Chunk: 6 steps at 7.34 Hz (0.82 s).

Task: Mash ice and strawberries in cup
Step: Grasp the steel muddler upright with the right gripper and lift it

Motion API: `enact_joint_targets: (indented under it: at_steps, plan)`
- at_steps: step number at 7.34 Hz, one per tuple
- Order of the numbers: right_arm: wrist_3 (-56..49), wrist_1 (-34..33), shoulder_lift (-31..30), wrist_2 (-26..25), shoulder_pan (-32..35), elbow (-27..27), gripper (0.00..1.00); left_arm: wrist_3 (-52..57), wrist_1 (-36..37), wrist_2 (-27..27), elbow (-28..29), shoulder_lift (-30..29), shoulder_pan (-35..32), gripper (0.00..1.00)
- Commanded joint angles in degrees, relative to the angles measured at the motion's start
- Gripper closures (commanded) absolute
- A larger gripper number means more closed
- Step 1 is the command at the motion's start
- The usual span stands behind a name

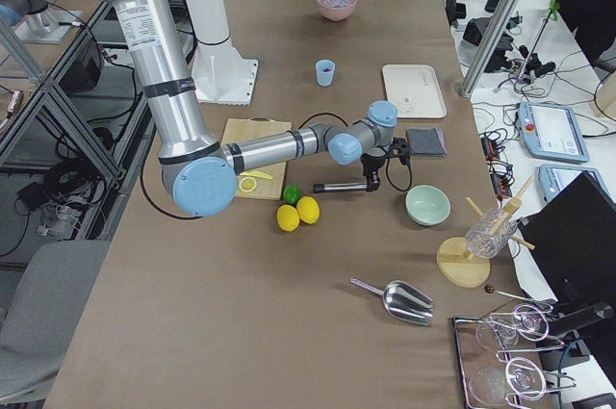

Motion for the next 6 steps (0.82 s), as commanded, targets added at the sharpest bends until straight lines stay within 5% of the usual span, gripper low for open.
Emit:
enact_joint_targets:
  at_steps: [1,3,6]
  plan:
    - [0.0,-0.01,-0.32,0.11,-0.77,-0.46,0.37,-0.03,0.0,0.0,-0.17,0.04,-0.01,0.03]
    - [0.0,-0.01,-0.32,0.11,-1.39,-0.89,0.61,-0.03,-0.09,0.0,-0.17,0.04,-0.01,0.03]
    - [0.09,-0.01,-0.06,0.03,-2.09,-1.33,0.73,-0.03,0.0,0.0,-0.35,0.04,-0.01,0.03]
